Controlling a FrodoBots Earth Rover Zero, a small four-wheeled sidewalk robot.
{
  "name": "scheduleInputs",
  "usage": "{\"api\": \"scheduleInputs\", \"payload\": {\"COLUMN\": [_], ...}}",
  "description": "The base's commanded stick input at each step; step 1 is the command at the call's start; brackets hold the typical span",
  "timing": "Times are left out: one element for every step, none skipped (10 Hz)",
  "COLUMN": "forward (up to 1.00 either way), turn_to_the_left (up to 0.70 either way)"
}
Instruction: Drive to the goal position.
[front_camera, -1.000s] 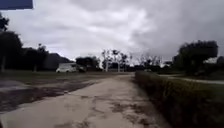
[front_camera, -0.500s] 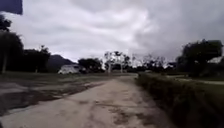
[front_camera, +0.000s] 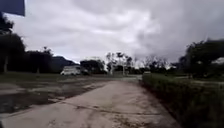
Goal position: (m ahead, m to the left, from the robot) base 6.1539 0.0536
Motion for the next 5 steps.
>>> {"api": "scheduleInputs", "payload": {"forward": [0.50,0.50,0.50,0.50,0.50], "turn_to_the_left": [0.00,0.00,0.00,0.00,0.00]}}
